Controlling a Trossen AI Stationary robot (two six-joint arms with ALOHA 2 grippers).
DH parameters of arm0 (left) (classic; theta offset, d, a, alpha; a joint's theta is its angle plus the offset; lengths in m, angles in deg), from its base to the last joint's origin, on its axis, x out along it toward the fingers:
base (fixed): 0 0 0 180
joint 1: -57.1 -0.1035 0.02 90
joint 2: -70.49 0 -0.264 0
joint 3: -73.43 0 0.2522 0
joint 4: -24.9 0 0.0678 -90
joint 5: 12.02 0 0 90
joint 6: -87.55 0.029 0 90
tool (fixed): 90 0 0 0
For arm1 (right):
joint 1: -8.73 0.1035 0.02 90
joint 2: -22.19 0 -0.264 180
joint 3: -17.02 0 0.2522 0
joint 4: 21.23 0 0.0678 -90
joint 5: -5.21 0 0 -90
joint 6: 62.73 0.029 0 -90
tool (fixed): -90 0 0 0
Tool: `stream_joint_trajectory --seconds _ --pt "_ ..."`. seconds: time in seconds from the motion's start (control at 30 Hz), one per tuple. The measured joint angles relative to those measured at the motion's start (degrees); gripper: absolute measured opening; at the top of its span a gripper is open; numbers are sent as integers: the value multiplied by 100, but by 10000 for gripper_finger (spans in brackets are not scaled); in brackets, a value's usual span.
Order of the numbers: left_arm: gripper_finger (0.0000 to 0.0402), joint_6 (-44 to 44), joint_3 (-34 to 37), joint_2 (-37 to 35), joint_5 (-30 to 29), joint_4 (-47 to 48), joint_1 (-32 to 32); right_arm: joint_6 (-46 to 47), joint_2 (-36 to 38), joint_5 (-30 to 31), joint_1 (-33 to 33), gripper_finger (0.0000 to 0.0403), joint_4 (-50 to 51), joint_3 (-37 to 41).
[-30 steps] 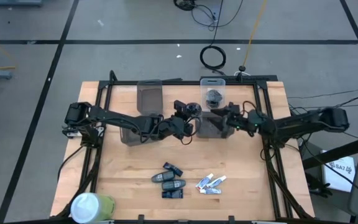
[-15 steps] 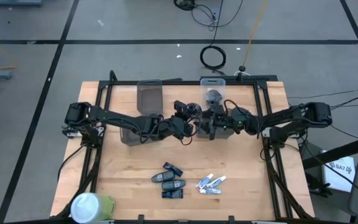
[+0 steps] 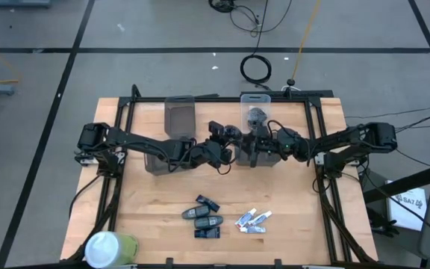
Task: Pick & Place Travel size toiletries
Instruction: Put the black hairbrush into the transparent bin
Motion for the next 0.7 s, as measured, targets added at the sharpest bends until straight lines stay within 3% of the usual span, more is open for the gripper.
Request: stream_joint_trajectory --seconds 0.13,0.37,0.57,0.7 --pt "5 -39 0 -2 -1 -2 13 -164 0 57 -8 23 44 0" --pt "19 -1240 0 -4 170 -5 13 -272 0 1 -42 30 92 0" --pt "106 -2434 0 -11 968 -11 -44 -324 0 -31 -41 20 156 0" --pt "180 -3071 0 -97 2068 93 -100 -428 0 -59 -70 21 223 2"
